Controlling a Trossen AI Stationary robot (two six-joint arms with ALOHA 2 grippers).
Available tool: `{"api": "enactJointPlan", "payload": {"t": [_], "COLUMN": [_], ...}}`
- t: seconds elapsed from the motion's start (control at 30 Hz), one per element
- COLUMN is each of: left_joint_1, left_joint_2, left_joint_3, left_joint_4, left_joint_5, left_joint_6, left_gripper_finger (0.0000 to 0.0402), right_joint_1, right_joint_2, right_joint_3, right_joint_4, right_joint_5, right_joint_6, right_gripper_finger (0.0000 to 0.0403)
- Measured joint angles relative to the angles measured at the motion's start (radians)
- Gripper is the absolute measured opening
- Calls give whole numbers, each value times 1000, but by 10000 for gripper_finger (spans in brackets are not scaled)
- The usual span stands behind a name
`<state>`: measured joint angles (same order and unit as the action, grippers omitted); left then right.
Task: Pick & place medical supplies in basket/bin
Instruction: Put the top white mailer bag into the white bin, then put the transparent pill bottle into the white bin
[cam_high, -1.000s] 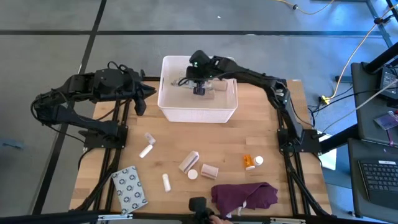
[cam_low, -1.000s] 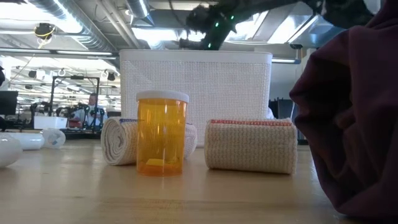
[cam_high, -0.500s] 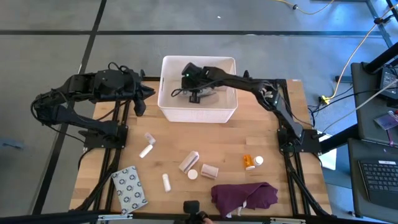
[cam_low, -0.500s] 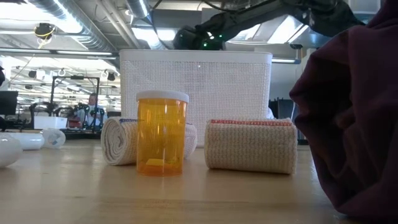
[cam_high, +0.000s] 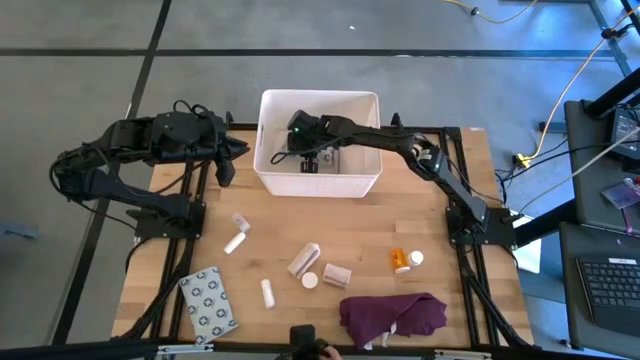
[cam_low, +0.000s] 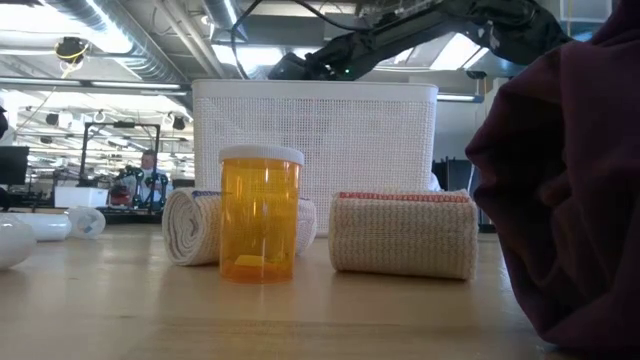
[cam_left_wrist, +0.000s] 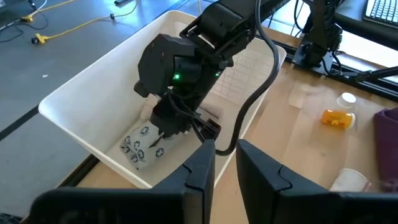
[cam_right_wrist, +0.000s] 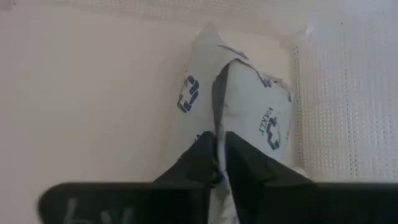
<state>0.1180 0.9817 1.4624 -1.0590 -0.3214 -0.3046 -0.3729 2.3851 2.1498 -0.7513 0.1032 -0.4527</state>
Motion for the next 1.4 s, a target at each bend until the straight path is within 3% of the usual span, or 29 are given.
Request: {"api": "enactJointPlan", "payload": {"t": [0.27,0.47,0.77,0.9,1.07,1.17,1.4], "left_joint_1": [0,0,0,-1,-33,-50,-103], "left_joint_2": [0,0,1,11,39,74,187], "left_joint_3": [0,0,0,0,-82,-154,-319], "left_joint_4": [0,-1,-14,-116,-176,-175,-171], "left_joint_5": [0,-1,11,128,290,291,253], "left_joint_6": [1,4,82,142,179,199,540], "left_gripper_finger": [75,75,79,87,123,150,172], "right_joint_1": [9,37,114,194,301,343,377], "right_joint_2": [-50,-176,-425,-523,-669,-787,-991], "right_joint_3": [0,0,2,-6,-112,-219,-458], "right_joint_4": [-32,-61,-348,-509,-518,-428,-274], "right_joint_5": [4,-4,-150,-144,-44,40,180], "right_joint_6": [18,151,314,370,427,475,631], "right_gripper_finger": [176,219,228,228,228,228,228]}}
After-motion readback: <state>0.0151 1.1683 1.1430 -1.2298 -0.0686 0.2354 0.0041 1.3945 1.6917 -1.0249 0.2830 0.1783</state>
